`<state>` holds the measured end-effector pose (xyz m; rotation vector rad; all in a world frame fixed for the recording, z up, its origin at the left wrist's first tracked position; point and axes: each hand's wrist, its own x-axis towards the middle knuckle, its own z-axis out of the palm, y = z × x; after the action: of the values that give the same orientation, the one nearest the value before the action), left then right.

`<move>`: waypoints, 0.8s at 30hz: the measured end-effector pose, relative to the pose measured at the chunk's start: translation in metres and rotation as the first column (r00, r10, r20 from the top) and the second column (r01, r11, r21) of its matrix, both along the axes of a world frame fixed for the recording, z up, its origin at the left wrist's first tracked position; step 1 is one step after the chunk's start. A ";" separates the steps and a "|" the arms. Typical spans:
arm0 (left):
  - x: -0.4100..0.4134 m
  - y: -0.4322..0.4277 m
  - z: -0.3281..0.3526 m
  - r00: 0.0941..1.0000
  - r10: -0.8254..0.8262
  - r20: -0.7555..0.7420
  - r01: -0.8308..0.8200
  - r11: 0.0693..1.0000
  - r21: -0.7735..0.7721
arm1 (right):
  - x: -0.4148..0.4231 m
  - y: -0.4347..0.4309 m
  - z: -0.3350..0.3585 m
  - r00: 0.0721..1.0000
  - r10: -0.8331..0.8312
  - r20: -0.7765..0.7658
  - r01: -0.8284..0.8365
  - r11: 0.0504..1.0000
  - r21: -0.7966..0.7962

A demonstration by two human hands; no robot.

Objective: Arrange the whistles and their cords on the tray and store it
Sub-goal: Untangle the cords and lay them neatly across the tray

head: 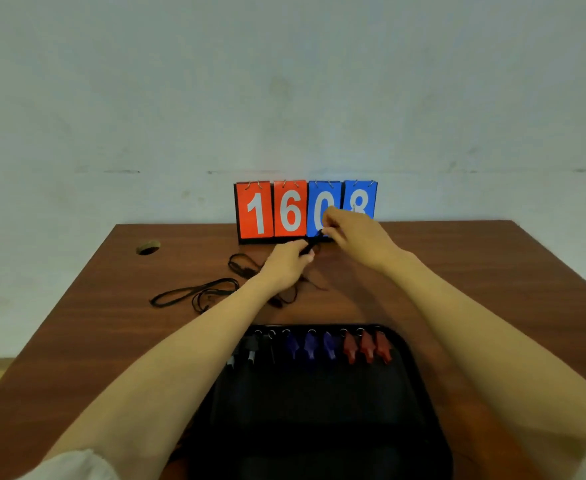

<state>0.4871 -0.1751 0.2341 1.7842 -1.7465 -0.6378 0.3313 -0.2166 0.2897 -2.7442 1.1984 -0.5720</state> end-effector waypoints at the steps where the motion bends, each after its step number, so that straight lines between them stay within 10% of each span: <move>1: 0.001 0.003 0.010 0.998 0.029 -0.062 -0.031 0.999 -0.033 | -0.004 0.002 0.013 0.999 -0.027 0.038 0.029 0.999 -0.041; 13: 0.031 0.046 0.122 0.964 0.264 -0.034 -0.258 0.893 -0.369 | -0.057 0.033 0.115 0.893 -0.138 0.429 0.247 0.946 -0.211; 24: 0.068 0.104 0.134 0.899 0.391 0.199 -0.259 0.839 -0.480 | -0.085 0.065 0.100 0.890 -0.176 0.421 0.233 0.968 -0.089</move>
<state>0.5551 -0.0715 0.3684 1.8383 -1.5398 0.1730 0.2466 -0.1512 0.3894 -2.4253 1.3830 -1.2284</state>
